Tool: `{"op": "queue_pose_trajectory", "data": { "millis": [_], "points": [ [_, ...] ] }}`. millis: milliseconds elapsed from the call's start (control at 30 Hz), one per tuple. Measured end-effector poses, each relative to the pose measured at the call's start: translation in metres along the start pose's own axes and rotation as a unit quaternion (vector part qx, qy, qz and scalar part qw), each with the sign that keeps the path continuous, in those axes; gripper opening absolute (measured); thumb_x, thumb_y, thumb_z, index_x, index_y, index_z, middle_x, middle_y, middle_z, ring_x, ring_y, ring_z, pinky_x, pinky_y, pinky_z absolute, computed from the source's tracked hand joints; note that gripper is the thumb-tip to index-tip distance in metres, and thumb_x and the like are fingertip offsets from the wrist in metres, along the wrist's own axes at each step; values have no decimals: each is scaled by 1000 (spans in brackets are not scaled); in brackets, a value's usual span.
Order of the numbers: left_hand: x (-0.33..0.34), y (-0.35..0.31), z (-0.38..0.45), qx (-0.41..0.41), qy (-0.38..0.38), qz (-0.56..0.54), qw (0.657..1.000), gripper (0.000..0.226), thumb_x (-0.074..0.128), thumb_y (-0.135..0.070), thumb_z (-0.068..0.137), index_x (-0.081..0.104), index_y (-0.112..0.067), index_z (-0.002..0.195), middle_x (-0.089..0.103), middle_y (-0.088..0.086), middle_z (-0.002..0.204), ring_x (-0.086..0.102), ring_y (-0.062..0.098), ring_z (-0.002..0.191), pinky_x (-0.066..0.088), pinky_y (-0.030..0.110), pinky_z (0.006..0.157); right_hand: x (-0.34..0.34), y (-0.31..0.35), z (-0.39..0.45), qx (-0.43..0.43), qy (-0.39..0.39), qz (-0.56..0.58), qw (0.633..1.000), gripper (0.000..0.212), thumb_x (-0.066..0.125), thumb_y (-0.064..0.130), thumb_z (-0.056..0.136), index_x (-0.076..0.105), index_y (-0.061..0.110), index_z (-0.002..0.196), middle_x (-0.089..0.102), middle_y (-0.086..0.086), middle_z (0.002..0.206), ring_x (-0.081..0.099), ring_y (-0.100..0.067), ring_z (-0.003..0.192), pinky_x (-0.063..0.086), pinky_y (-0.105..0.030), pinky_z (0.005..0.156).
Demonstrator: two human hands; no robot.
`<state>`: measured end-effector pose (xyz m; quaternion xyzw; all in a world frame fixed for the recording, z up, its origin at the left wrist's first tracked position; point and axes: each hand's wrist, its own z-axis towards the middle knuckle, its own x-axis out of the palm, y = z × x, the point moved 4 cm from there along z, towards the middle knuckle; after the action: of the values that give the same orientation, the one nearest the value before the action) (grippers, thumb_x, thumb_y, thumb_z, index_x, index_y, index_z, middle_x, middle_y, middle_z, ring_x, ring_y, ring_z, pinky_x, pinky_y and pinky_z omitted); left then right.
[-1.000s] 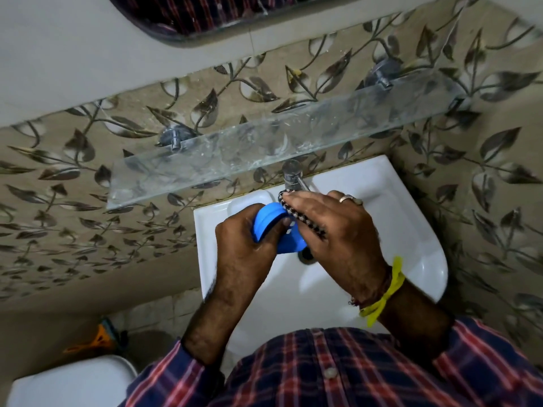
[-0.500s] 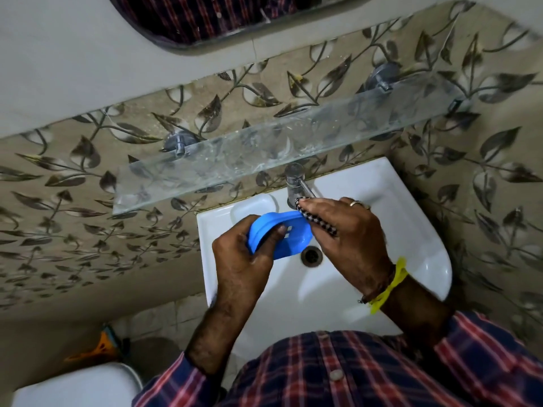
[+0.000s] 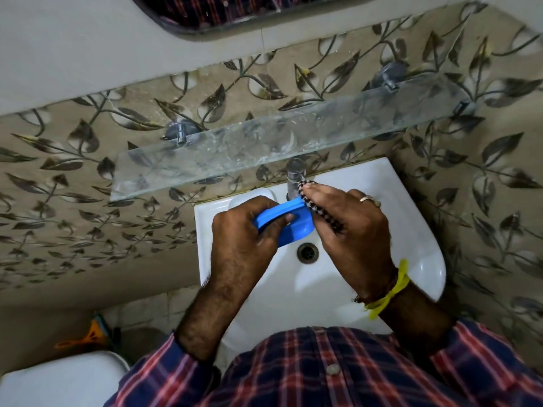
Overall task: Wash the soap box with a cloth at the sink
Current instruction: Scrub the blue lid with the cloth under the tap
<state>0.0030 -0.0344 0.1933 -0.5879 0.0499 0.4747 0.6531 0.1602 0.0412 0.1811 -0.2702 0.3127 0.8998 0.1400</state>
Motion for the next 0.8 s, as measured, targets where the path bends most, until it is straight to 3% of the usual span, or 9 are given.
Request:
{"op": "queue_pose_trajectory", "data": {
  "millis": [100, 200, 267, 367, 433, 500, 567, 700, 800],
  "points": [
    [7, 6, -5, -39, 0, -29, 999, 11, 81, -33, 81, 75, -25, 78, 67, -9, 63, 61, 11, 59, 47, 21, 56, 1, -11, -5, 102, -23, 78, 991, 32, 74, 0, 81, 74, 9, 113, 76, -7, 108, 74, -22, 87, 59, -48, 79],
    [11, 14, -7, -74, 8, -70, 995, 11, 85, -26, 81, 75, -22, 77, 69, -6, 66, 63, 12, 60, 53, 30, 58, 4, 3, -2, 43, -18, 35, 998, 34, 70, -2, 79, 75, 8, 111, 75, -5, 113, 72, -18, 102, 56, -42, 89],
    [4, 11, -9, -30, -33, -73, 996, 9, 83, -24, 82, 78, -16, 82, 71, -4, 70, 66, 13, 63, 54, 29, 60, 5, 7, 1, 18, -27, 36, 999, 35, 68, -1, 80, 74, 10, 113, 74, -3, 116, 70, -14, 106, 55, -39, 92],
    [-2, 7, -14, -4, -80, -98, 992, 8, 83, -17, 83, 77, -12, 82, 69, -10, 70, 62, 2, 63, 49, 16, 61, 6, -5, 2, 122, -50, 118, 984, 30, 72, 6, 84, 74, 10, 113, 77, -5, 100, 69, -12, 78, 60, -46, 77],
    [1, 12, -16, -58, -55, -127, 989, 11, 84, -16, 84, 75, -13, 78, 67, -12, 66, 60, 2, 60, 49, 21, 60, 6, -8, 2, 143, -41, 118, 982, 28, 74, 6, 83, 75, 9, 110, 78, -7, 93, 69, -14, 73, 60, -49, 71],
    [9, 18, -13, -102, 25, -102, 989, 16, 83, -23, 85, 72, -17, 74, 69, -10, 65, 63, 9, 60, 52, 31, 59, 3, -1, 5, 74, -13, 42, 996, 29, 71, 4, 81, 76, 10, 109, 78, -5, 101, 74, -20, 86, 59, -45, 79],
    [15, 14, -9, -90, 100, -10, 991, 19, 78, -34, 87, 72, -18, 79, 71, -4, 69, 66, 18, 65, 56, 42, 63, 3, 9, 12, 9, 25, 13, 1000, 33, 68, 4, 79, 75, 11, 111, 77, -3, 109, 73, -22, 95, 57, -42, 83],
    [10, -4, -3, -37, 20, -8, 999, 29, 65, -38, 92, 72, -9, 87, 71, 5, 71, 64, 26, 65, 53, 49, 62, 1, 17, 23, -9, 21, 35, 999, 31, 70, 6, 84, 74, 9, 114, 75, -3, 114, 72, -21, 100, 56, -40, 87],
    [2, -8, -6, -8, -31, -53, 998, 32, 64, -38, 91, 72, -7, 88, 69, 7, 67, 63, 25, 61, 51, 45, 57, -2, 6, 17, 69, -18, 95, 993, 28, 74, 7, 84, 75, 9, 112, 77, -5, 103, 70, -10, 85, 59, -43, 81]
  ]
}}
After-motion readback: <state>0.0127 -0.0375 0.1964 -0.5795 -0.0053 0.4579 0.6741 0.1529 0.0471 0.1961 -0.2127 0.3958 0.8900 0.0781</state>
